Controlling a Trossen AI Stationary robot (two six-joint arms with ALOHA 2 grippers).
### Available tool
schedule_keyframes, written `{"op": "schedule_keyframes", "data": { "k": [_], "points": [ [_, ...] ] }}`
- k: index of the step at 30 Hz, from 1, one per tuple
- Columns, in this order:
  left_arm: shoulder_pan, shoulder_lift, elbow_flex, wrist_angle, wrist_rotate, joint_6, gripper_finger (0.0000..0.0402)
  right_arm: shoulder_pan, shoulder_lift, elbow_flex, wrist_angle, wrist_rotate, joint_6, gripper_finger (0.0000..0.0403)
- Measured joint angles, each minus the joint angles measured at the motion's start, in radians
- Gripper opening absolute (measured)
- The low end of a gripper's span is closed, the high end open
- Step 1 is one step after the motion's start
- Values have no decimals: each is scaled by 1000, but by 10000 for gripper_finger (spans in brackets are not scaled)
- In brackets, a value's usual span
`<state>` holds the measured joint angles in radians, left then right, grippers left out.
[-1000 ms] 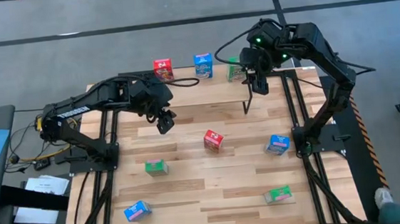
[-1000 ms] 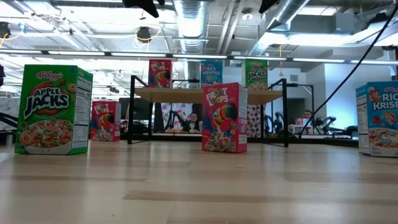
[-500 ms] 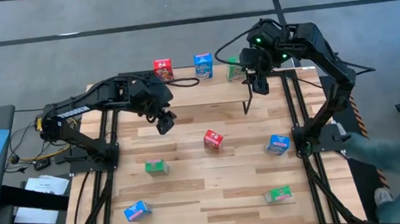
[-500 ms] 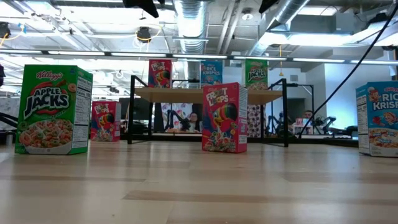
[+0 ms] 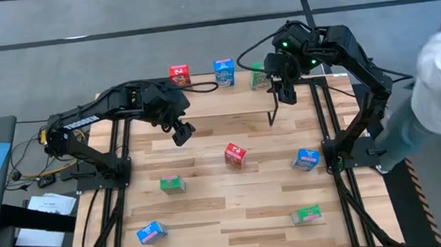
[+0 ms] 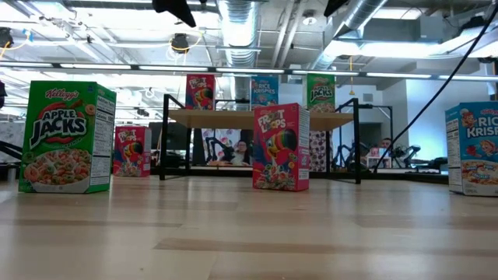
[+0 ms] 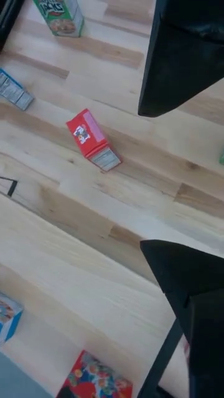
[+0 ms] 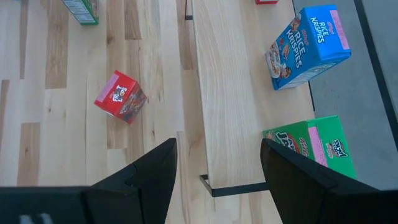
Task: Stack cereal on shelf
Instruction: Put the top green cereal box on the shelf aligned with the other green cereal box
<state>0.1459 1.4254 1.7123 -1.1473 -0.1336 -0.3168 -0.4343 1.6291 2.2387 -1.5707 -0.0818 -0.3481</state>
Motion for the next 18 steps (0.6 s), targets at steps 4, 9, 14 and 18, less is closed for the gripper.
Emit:
{"op": "schedule_keyframes", "data": {
  "k": [4,9,14,18],
  "points": [
    [-1,-1,16,-28,25,-5,330,0,0,0,0,0,1,256],
    [-21,-3,65,-75,25,-62,329,2,0,0,0,0,2,256],
    [-85,-7,81,-101,24,-105,329,2,0,0,0,0,41,256],
    [-141,-6,81,-126,23,-136,329,8,0,0,0,0,107,256]
  ]
}}
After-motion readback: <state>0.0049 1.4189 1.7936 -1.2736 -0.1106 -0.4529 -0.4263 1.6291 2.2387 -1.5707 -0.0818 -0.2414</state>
